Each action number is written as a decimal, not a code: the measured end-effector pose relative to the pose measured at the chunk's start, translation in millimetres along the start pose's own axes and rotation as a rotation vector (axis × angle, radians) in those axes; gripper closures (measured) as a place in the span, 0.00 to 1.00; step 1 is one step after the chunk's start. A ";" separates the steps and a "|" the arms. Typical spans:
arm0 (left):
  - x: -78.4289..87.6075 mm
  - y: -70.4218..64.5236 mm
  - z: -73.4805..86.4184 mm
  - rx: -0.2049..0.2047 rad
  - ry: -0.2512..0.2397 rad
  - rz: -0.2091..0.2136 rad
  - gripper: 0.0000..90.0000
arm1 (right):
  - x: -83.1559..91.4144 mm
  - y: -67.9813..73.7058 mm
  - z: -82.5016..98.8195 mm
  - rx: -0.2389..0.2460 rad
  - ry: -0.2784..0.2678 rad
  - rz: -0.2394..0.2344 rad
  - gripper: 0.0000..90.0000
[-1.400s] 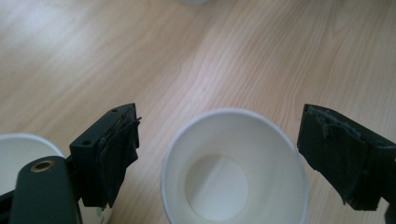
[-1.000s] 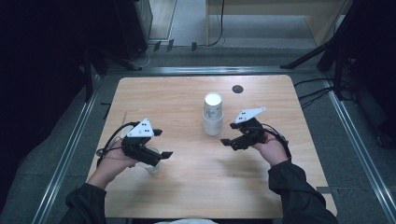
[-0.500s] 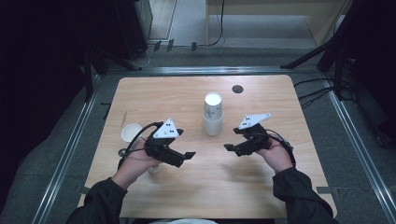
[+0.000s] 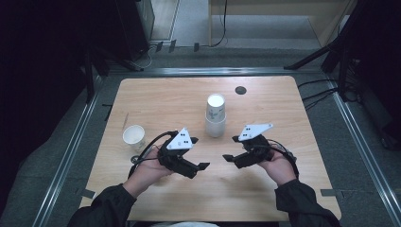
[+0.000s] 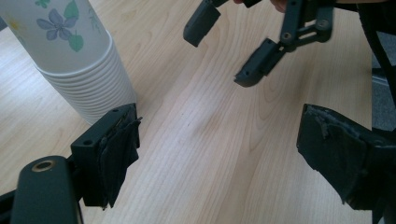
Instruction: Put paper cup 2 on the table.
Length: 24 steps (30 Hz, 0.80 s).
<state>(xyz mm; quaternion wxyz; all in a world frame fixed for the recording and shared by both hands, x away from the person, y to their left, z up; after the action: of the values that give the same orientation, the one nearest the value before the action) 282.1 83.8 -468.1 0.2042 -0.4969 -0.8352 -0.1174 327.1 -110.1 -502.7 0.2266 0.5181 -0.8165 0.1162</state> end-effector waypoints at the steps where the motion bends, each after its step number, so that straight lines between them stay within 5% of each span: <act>1: -1.1 -0.8 0.4 0.006 0.000 0.001 0.15 | 1.0 2.7 -0.1 0.001 -0.001 -0.003 0.26; 24: -22.5 -14.5 18.6 0.005 0.041 -0.007 0.15 | 5.6 12.2 3.8 0.010 0.010 -0.010 0.26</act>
<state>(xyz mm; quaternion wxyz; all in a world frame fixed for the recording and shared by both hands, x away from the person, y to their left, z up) 274.8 66.7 -494.9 0.2221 -0.4909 -0.8329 -0.1264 313.2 -110.8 -502.6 0.2285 0.5227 -0.8122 0.1219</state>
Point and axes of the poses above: each handheld gripper's, and its own axes: x roughly backward along the jaws, z roughly out of its underside, y roughly to its left, the point moved 5 cm from there along -x, roughly forward along the jaws, and after that the axes turned 11 degrees about -y, right-handed, at the moved point
